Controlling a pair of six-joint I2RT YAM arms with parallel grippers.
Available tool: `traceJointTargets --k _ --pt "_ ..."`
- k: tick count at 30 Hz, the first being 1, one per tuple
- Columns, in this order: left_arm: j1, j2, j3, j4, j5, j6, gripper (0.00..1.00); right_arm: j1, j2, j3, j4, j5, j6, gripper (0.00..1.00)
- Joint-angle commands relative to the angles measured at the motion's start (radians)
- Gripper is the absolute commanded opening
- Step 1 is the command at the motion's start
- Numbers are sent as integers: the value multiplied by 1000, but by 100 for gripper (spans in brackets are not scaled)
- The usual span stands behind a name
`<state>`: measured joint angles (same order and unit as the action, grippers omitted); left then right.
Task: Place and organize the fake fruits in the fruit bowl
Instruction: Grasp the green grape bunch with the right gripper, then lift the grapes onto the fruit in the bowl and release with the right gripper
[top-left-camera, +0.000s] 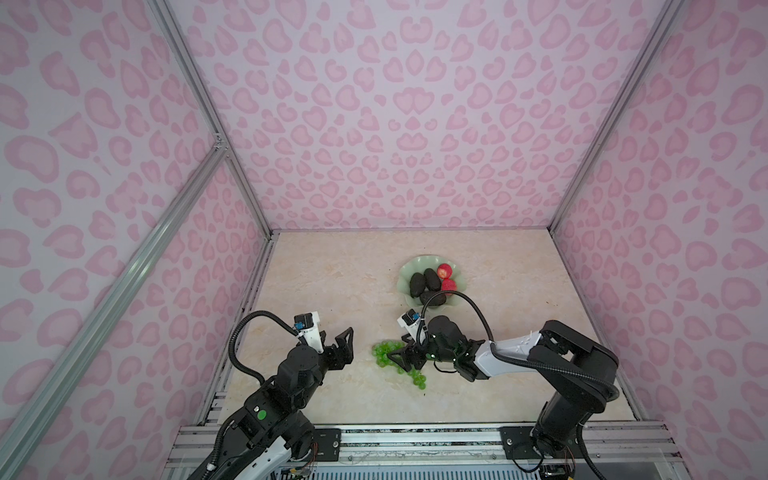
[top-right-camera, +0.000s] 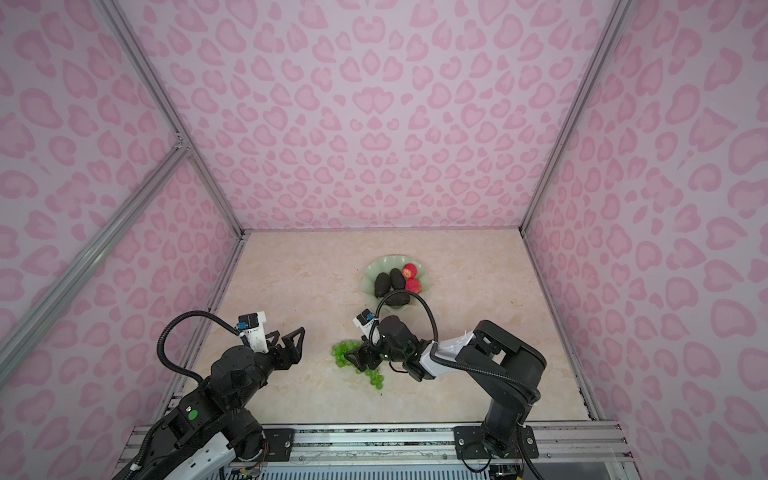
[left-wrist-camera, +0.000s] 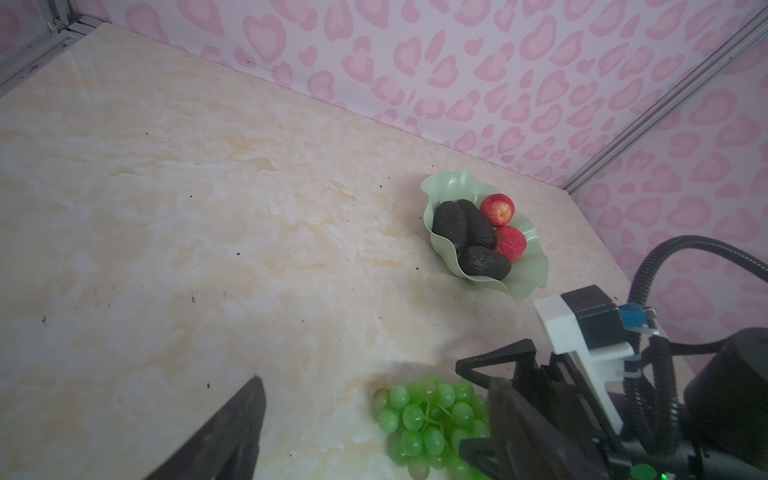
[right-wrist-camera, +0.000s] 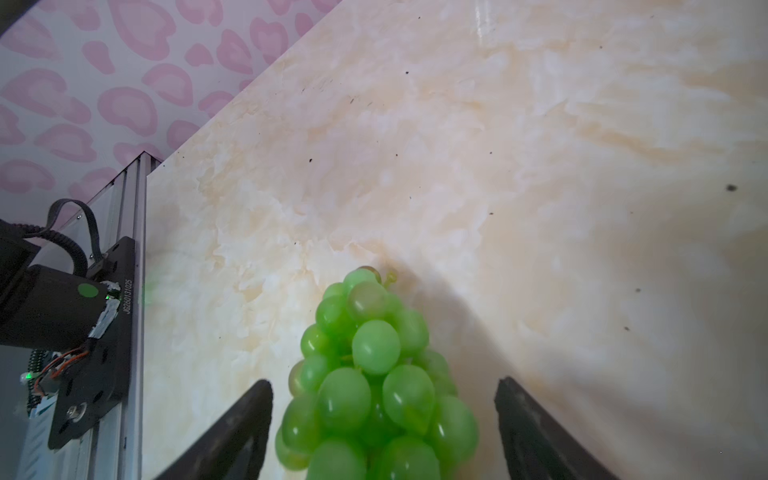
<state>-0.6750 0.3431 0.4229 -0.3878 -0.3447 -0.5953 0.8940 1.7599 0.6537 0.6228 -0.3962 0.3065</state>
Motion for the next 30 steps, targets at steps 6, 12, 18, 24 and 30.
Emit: traceJointTargets --k 6,12,18,24,30 --pt "0 -6 19 9 -2 -18 84 10 95 70 -49 -17 -4 59" --pt "1 -21 9 9 -5 -29 84 13 72 64 -63 3 -3 32" --pt "1 -19 21 3 -7 -18 84 13 -32 70 -106 16 5 14" --pt "0 -19 20 7 -8 -17 84 2 -187 122 -232 73 -14 9" --pt "0 -23 19 10 -4 -14 84 -61 -295 227 -407 112 -50 7"
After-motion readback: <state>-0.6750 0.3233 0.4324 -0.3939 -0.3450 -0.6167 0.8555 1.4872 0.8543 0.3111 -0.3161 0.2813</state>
